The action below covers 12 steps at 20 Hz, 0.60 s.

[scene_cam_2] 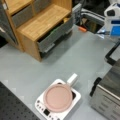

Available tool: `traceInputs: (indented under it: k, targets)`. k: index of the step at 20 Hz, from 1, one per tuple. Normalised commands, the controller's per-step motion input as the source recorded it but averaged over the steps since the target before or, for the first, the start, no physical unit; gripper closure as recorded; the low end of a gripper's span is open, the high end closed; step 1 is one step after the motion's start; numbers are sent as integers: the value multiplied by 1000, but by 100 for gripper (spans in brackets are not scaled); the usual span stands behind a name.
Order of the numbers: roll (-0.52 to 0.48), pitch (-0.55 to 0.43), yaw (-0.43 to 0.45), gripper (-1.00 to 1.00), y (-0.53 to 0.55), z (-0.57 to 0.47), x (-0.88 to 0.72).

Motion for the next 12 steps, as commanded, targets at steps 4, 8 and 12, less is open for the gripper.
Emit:
traceInputs:
  k: [4,8,12]
  targets:
    - [182,-39,-34,-100,105,-103,27]
    - [175,-59,-15,-100,104,-141,29]
    - [171,-65,-8,-100,94,-154,14]
